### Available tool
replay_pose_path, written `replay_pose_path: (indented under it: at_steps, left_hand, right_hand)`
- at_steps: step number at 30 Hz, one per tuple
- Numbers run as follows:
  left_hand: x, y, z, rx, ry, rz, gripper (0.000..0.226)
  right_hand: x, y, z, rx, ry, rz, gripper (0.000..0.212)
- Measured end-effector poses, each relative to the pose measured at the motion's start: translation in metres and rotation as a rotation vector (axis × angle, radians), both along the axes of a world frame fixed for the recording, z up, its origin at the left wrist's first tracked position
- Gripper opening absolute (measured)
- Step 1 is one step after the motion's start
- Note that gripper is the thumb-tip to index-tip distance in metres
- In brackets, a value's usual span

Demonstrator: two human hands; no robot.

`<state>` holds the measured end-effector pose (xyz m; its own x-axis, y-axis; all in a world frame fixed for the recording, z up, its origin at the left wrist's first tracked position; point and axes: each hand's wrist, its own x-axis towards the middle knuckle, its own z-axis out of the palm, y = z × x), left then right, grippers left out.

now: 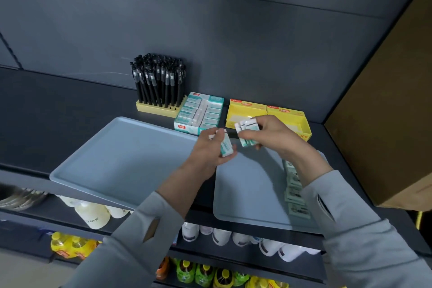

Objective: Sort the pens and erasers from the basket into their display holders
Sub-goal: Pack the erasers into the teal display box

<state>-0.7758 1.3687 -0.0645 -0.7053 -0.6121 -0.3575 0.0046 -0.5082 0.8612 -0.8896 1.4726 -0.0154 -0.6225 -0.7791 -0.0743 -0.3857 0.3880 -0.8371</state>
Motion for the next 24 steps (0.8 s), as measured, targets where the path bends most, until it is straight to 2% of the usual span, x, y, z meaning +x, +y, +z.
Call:
replay_pose_path:
  at_steps: [1,2,7,9,11,16,20,23,24]
  left_hand:
    - [0.001,-0.002,0.005,0.107,0.041,-0.032,0.033]
    - [0.002,-0.006,0.008,0.129,0.059,-0.068,0.036]
    - [0.012,-0.027,0.007,0.073,0.137,-0.086,0.023]
    - [0.015,-0.036,0.004,0.035,0.132,-0.063,0.017]
    - [0.018,-0.046,0.0,-0.056,0.098,-0.058,0.021]
    - [0.028,-0.073,0.005,-0.187,0.043,-0.078,0.025]
    - [0.03,-0.091,0.007,-0.197,0.082,-0.13,0.025]
    - [0.031,-0.106,0.008,-0.164,0.049,-0.099,0.022]
    - [0.031,-0.112,0.008,-0.147,0.037,-0.067,0.018]
  right_hand:
    - [0.005,-0.006,0.0,-0.016,-0.041,0.053,0.011]
    - [0.008,-0.014,-0.001,-0.022,-0.057,0.1,0.016]
    - [0.015,-0.044,-0.01,-0.073,-0.082,0.119,0.025]
    - [0.015,-0.053,-0.01,-0.079,-0.086,0.093,0.021]
    - [0.015,-0.06,-0.009,-0.073,-0.045,0.094,0.017]
    - [0.02,-0.08,-0.006,-0.043,0.065,0.164,0.029]
    - [0.021,-0.101,-0.01,-0.135,0.09,0.025,0.022]
    - [0.02,-0.111,-0.013,-0.233,-0.083,-0.112,0.02]
    - [0.018,-0.112,-0.014,-0.255,-0.081,-0.153,0.018]
